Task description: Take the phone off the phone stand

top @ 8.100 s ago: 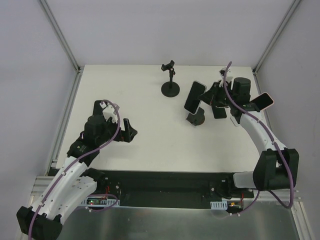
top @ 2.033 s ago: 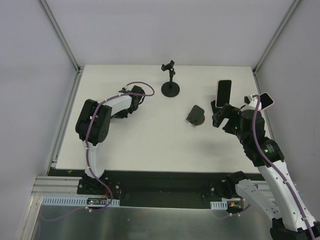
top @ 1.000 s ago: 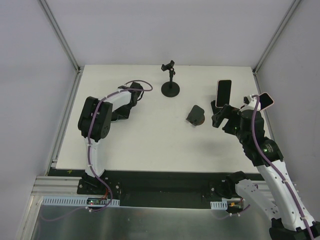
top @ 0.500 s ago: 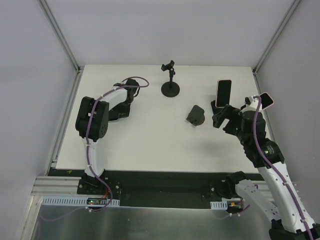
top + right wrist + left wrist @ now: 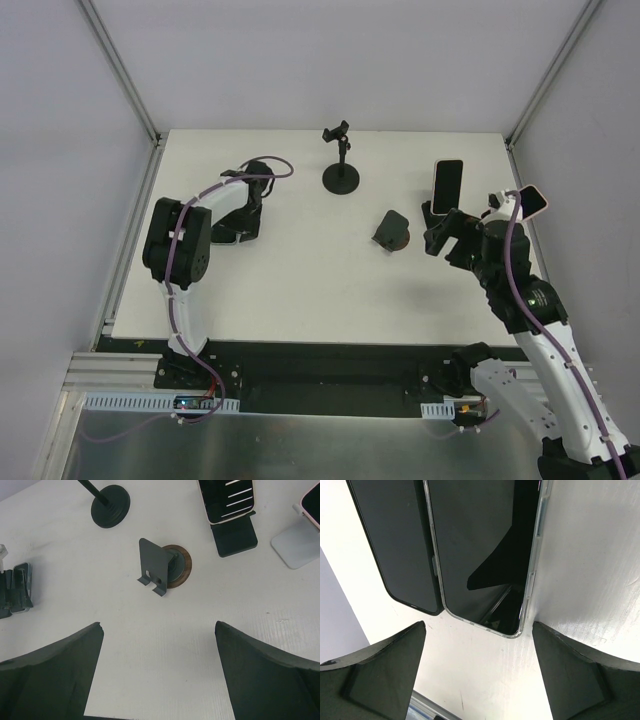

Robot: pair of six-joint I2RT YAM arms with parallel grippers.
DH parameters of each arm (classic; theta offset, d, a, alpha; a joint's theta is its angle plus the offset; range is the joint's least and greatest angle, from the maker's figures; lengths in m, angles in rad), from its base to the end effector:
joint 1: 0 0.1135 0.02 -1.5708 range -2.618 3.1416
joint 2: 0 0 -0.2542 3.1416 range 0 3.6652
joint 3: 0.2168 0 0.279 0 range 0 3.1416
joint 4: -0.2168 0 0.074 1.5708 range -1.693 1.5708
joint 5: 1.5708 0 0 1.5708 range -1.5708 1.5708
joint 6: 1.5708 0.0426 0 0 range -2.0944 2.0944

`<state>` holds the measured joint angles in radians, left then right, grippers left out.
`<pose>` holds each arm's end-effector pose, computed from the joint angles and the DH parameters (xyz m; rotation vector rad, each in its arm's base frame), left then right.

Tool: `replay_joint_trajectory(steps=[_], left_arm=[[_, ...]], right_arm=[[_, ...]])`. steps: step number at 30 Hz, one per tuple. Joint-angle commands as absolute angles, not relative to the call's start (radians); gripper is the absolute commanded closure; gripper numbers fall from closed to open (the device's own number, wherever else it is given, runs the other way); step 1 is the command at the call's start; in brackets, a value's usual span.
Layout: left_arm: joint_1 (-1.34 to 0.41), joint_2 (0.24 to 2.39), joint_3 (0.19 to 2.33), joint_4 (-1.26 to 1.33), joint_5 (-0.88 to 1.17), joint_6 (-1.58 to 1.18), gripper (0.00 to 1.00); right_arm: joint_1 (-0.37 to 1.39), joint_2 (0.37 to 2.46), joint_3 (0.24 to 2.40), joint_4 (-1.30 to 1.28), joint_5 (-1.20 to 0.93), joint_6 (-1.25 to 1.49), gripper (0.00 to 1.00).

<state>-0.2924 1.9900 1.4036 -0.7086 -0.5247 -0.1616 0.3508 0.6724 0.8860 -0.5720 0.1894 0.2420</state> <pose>0.4024 -0.0989 0.1382 0.0759 2.6935 0.6204 0.1748 0.0554 0.3476 0.0219 1.9283 0.2148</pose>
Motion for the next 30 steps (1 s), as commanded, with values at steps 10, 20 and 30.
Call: replay_joint_trajectory(steps=[10, 20, 30], left_arm=[[-0.281, 1.752, 1.399, -0.715, -0.302, -0.202, 0.01], [-0.282, 1.240, 1.125, -0.585, -0.069, -0.201, 0.01], [-0.284, 0.711, 0.767, -0.494, -0.029, -0.187, 0.01]], right_arm=[[0.342, 0.738, 0.905, -0.543, 0.095, 0.184, 0.04], [0.417, 0.960, 0.940, -0.511, 0.170, 0.163, 0.04], [0.528, 1.279, 1.031, -0.396, 0.423, 0.287, 0.04]])
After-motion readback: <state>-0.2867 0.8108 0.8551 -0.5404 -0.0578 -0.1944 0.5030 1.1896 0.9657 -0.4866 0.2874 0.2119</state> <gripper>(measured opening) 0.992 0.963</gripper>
